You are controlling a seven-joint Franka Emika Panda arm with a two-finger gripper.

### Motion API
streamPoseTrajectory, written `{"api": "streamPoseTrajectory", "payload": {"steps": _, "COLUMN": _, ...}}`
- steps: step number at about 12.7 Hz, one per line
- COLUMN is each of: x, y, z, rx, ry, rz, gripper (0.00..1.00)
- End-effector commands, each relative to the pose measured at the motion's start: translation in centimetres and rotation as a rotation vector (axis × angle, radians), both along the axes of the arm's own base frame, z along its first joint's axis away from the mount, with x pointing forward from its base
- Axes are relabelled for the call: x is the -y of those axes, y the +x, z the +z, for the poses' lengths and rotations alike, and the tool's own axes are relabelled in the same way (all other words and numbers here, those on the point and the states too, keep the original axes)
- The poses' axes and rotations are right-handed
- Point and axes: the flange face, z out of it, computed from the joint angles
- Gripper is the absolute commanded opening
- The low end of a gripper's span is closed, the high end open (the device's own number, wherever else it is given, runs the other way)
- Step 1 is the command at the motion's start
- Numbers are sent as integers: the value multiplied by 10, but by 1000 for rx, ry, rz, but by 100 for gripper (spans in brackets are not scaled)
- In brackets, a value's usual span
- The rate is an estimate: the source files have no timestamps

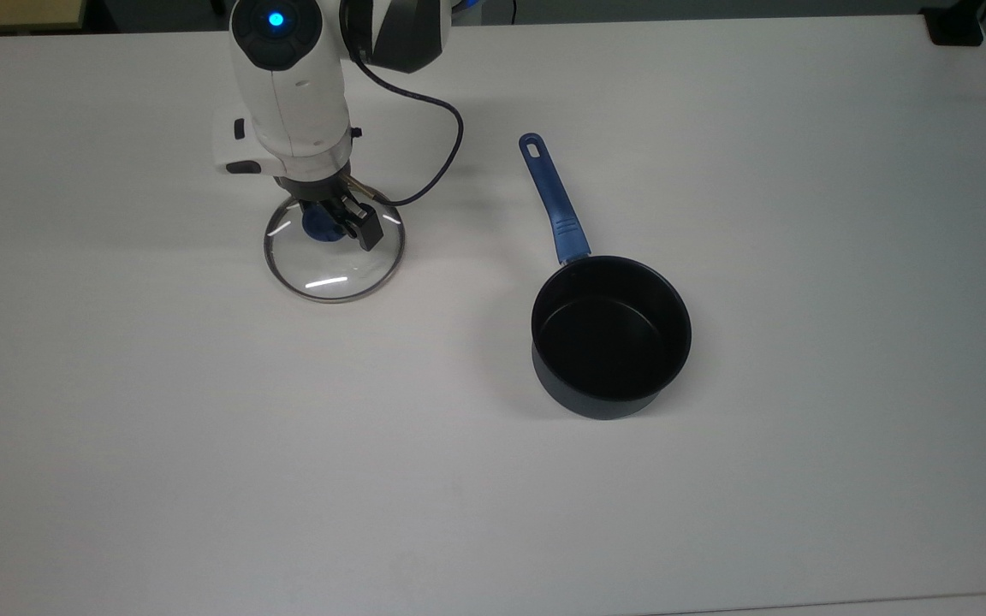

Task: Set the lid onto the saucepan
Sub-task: 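Close the gripper on the blue knob of the glass lid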

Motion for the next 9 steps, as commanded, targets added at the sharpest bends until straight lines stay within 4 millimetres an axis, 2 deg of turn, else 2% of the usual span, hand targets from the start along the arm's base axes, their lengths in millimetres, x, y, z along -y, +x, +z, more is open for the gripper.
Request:
{"api": "streamPoseTrajectory", "payload": {"steps": 1, "x": -5, "y": 4, "z": 4, "rx": 28, "ry": -15, "rz": 10, "gripper": 46}}
{"api": "streamPoseTrajectory", "payload": {"steps": 6, "x": -32, "y": 24, "z": 88, "rx": 98, "ry": -18, "rz": 132, "gripper": 46}}
{"api": "streamPoseTrajectory", "payload": {"steps": 7, "x": -44, "y": 35, "z": 117, "rx": 137, "ry": -18, "rz": 148, "gripper": 46}}
{"api": "streamPoseTrajectory", "payload": {"steps": 8, "x": -55, "y": 38, "z": 131, "rx": 142, "ry": -13, "rz": 158, "gripper": 46}}
{"api": "streamPoseTrajectory", "payload": {"steps": 9, "x": -59, "y": 37, "z": 133, "rx": 133, "ry": -11, "rz": 164, "gripper": 47}}
